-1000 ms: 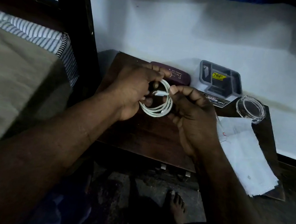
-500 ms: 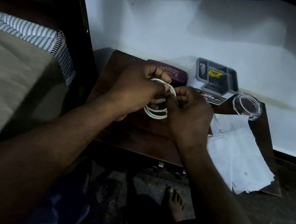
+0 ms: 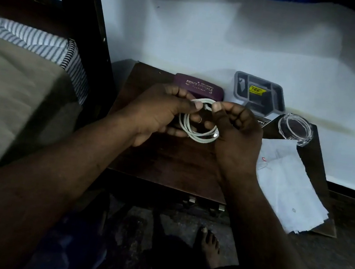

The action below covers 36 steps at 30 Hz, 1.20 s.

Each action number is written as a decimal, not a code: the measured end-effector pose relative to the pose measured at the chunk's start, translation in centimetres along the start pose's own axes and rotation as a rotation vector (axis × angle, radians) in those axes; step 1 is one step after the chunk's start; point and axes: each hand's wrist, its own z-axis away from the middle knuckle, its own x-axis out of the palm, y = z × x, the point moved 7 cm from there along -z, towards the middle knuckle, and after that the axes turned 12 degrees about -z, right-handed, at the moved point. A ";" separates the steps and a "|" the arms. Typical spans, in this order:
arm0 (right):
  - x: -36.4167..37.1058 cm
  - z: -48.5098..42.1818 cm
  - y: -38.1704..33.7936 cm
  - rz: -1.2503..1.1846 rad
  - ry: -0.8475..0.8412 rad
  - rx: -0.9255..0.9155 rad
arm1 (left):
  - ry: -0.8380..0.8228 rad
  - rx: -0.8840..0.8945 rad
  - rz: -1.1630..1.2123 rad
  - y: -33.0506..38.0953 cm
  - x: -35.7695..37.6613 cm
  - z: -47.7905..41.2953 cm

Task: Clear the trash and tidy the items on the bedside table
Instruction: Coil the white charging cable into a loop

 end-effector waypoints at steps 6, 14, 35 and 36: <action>0.1 0.1 0.8 -0.150 -0.009 0.098 | 0.015 0.022 0.013 0.2 0.8 0.1; 1.1 0.6 0.2 -0.101 -0.089 0.040 | 0.099 -0.076 0.193 -0.4 0.4 0.0; 2.2 0.5 1.7 0.162 -0.223 0.081 | 0.123 -0.157 0.277 -1.2 -2.7 -1.2; 2.2 0.6 1.8 0.144 -0.226 0.106 | 0.125 -0.166 0.309 -1.2 -2.8 -1.2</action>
